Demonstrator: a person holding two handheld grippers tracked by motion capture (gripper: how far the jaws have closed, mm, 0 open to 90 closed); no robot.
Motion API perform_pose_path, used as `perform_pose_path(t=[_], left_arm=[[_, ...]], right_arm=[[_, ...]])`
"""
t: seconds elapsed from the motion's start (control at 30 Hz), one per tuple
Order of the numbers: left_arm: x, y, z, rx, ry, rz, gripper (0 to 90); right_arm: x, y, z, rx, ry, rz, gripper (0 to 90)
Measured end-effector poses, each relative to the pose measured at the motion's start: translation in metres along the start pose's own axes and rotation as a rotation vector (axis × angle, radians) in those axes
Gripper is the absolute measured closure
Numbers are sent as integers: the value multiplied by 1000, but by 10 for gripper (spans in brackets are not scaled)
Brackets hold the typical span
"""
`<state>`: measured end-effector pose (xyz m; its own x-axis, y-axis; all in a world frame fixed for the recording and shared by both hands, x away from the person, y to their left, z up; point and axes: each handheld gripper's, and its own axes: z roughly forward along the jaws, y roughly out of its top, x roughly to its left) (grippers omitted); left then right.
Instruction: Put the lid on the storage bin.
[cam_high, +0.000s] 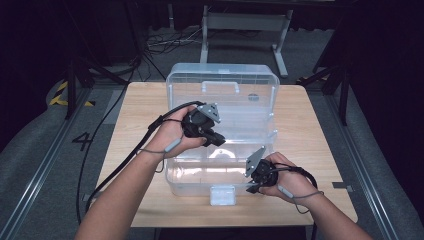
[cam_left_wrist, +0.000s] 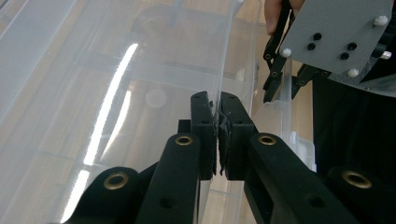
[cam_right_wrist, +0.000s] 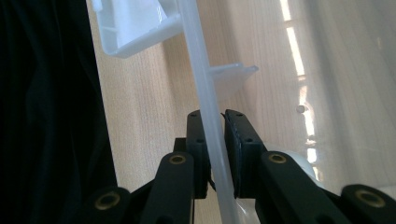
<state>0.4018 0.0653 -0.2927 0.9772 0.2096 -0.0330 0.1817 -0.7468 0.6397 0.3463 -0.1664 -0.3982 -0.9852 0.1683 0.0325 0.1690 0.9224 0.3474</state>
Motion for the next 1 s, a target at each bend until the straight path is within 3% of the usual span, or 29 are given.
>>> perform_pose_path(t=[0.33,0.5,1.0], left_arm=[[-6,-2,2,3,-4,8,861],[-12,-3,3,15,18,32,861],[-17,-4,5,35,-2,37,862]], right_arm=[[2,0,2,0,-15,-4,804],[4,0,2,-2,-33,-24,797],[9,-1,-1,-9,-61,-20,784]])
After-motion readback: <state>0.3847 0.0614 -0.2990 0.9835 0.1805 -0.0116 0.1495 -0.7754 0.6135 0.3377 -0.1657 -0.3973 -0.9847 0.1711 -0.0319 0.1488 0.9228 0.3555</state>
